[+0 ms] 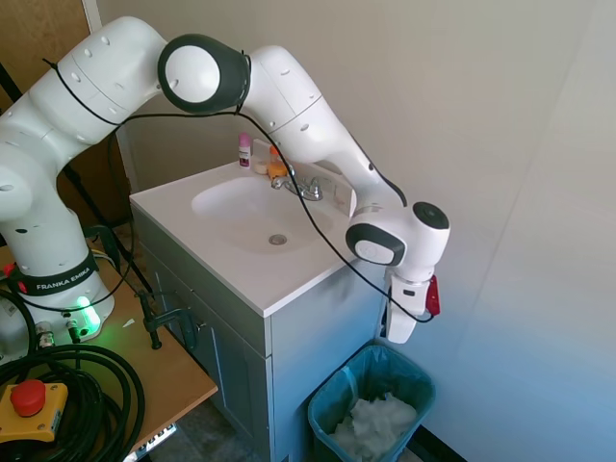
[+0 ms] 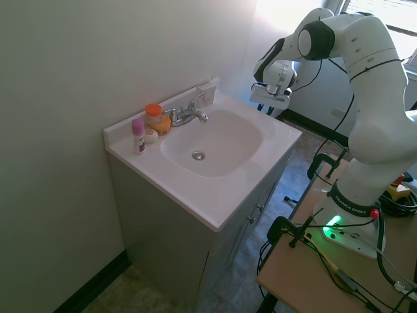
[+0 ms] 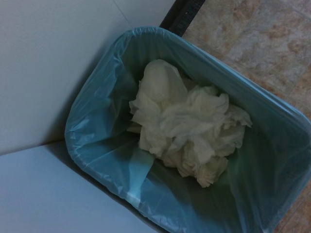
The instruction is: Throw the tissue in the trash bin
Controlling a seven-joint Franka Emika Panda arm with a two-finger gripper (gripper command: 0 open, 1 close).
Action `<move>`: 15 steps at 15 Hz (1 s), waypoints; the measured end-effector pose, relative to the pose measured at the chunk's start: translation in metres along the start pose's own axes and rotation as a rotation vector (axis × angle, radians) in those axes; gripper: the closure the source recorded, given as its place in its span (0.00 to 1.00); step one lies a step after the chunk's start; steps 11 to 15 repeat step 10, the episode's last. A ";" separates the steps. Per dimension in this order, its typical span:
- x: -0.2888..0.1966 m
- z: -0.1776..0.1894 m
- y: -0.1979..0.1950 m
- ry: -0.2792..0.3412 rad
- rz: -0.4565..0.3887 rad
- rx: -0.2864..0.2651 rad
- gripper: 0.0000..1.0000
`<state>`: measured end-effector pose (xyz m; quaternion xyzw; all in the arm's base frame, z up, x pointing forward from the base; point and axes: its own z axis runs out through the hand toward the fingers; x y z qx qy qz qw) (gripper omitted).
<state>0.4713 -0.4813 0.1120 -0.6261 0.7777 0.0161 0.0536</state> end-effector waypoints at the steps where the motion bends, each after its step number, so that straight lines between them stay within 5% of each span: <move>1: 0.005 -0.007 0.002 0.002 -0.019 0.009 0.00; 10: -0.015 -0.152 0.066 0.005 -0.070 0.155 0.00; 15: -0.015 -0.152 0.066 0.005 -0.070 0.155 0.00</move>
